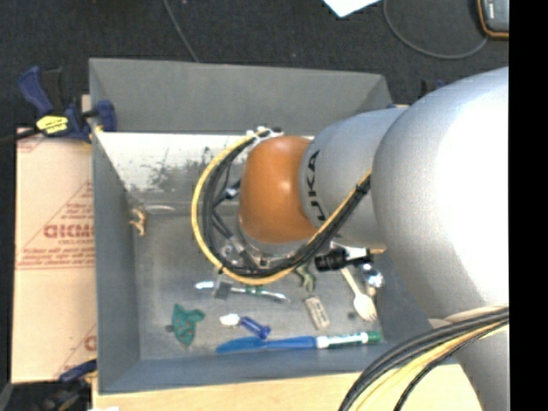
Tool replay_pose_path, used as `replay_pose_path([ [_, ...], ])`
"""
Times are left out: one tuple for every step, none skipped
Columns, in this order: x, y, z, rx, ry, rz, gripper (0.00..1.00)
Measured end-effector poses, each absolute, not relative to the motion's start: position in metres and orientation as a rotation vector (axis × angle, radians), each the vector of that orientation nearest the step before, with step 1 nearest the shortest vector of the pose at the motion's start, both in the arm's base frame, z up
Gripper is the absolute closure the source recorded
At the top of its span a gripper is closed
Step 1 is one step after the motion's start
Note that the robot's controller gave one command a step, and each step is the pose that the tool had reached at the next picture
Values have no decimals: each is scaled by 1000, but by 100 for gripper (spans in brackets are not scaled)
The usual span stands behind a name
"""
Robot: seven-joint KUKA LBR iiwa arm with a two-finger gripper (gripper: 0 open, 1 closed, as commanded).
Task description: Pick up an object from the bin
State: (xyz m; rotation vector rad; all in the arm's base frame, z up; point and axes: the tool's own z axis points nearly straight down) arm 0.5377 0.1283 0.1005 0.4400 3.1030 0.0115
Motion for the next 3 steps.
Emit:
replay_pose_path([
  [538, 128, 110, 439, 3100, 14, 100],
  [536, 127, 133, 437, 3110, 8, 100],
  [539, 128, 178, 429, 3101, 14, 100],
])
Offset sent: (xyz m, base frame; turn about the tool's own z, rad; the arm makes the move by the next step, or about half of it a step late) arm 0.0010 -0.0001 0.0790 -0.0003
